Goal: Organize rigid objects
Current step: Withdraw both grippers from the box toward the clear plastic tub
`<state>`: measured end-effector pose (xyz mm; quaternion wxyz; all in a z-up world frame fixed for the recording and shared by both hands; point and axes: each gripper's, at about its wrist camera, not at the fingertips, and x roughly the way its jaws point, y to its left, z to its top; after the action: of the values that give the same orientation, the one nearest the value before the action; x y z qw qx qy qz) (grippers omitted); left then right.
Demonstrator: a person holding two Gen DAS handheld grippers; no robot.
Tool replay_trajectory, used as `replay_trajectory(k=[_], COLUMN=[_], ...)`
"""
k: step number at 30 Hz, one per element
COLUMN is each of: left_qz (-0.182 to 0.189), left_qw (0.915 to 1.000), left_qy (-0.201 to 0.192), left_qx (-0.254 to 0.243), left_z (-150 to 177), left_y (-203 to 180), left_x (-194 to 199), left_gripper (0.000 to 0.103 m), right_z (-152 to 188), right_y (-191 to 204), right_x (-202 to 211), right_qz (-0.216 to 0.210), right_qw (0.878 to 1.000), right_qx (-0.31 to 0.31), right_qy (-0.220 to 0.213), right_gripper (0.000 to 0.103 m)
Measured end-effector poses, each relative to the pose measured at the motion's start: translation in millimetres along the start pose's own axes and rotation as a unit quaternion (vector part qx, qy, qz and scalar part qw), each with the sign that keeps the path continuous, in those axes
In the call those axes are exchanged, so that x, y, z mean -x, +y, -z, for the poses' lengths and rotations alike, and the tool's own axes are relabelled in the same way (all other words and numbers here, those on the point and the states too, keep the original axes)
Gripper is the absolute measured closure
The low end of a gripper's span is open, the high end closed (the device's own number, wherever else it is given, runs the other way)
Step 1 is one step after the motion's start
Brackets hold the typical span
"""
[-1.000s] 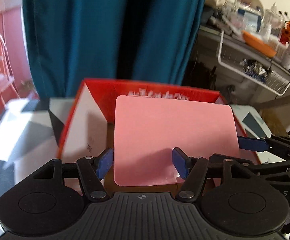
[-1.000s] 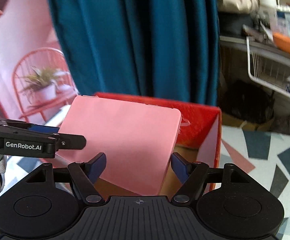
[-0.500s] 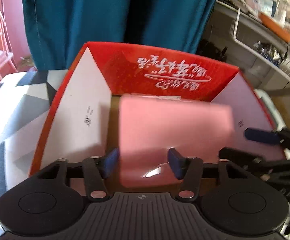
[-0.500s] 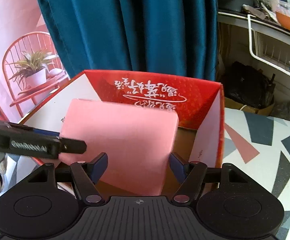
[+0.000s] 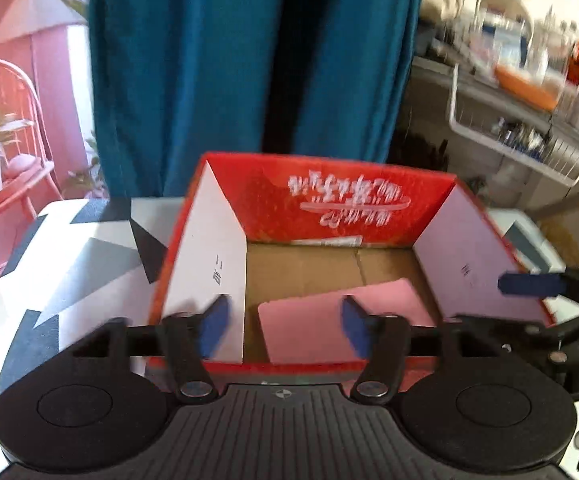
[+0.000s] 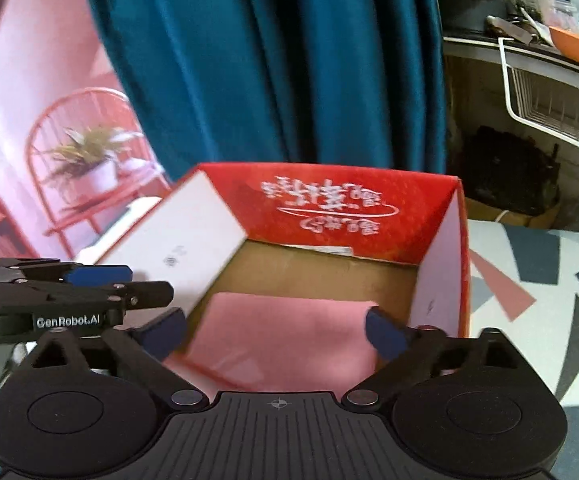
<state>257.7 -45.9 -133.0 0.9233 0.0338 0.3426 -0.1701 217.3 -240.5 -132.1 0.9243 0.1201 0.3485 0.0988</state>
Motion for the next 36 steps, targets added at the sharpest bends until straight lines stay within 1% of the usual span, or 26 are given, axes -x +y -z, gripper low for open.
replay_trajectory(k=[1,2,4,5,8,11,14,18,20,24,27,30,33,36], left_qz=[0.0,-0.002,-0.007,-0.012,-0.031,-0.031,-0.028,-0.019,-0.015,-0.013,-0.011,-0.005,0.002,0.003], left_qw=[0.9999,0.9997,0.9992,0.9991,0.9984,0.9983,0.9986,0.9994,0.9996,0.9996,0.9997,0.9993,0.9992,0.999], left_qy=[-0.011,-0.023,-0.038,-0.038,-0.043,-0.044,-0.04,-0.028,-0.021,-0.009,0.008,0.029,0.033,0.035], left_qx=[0.0,-0.002,-0.01,-0.015,-0.022,-0.023,-0.019,-0.008,-0.013,-0.023,-0.022,-0.022,-0.02,-0.027], left_z=[2.2,5.6,12.1,15.1,25.5,39.8,55.0,76.9,87.4,112.3,132.1,140.5,143.3,146.2], left_y=[0.5,1.0,0.5,0.0,-1.0,-0.2,2.3,4.4,2.4,-3.3,-5.5,-5.3,-5.3,-8.5], left_x=[7.0,15.1,30.0,35.2,47.8,59.7,67.7,75.5,77.1,79.7,80.9,76.8,76.0,74.0], left_gripper=[0.013,0.006,0.003,0.0,0.0,0.0,0.0,0.0,0.0,0.0,0.0,0.0,0.0,0.0], right_z=[3.1,6.6,14.1,17.3,30.6,46.6,63.1,90.4,104.7,137.3,163.9,186.3,196.1,198.3], right_y=[2.1,4.4,8.5,9.8,12.0,14.9,19.4,23.0,23.1,22.0,20.7,24.9,34.2,40.6], right_x=[6.2,12.7,24.5,29.7,46.2,62.5,74.6,85.3,87.6,89.1,87.7,84.3,79.5,77.5], right_qz=[0.0,0.005,0.015,0.02,0.031,0.034,0.045,0.064,0.073,0.087,0.086,0.084,0.089,0.088], right_qw=[1.0,1.0,0.999,0.999,0.997,0.994,0.992,0.989,0.989,0.99,0.993,0.995,0.995,0.994], right_qx=[0.005,0.011,0.024,0.027,0.024,0.016,0.017,0.021,0.02,0.012,0.01,0.018,0.04,0.052], right_qy=[-0.005,-0.014,-0.029,-0.037,-0.067,-0.102,-0.12,-0.129,-0.128,-0.109,-0.079,-0.047,-0.027,-0.027], right_gripper=[0.0,0.0,0.0,0.0,0.0,0.0,0.0,0.0,0.0,0.0,0.0,0.0,0.0,0.0])
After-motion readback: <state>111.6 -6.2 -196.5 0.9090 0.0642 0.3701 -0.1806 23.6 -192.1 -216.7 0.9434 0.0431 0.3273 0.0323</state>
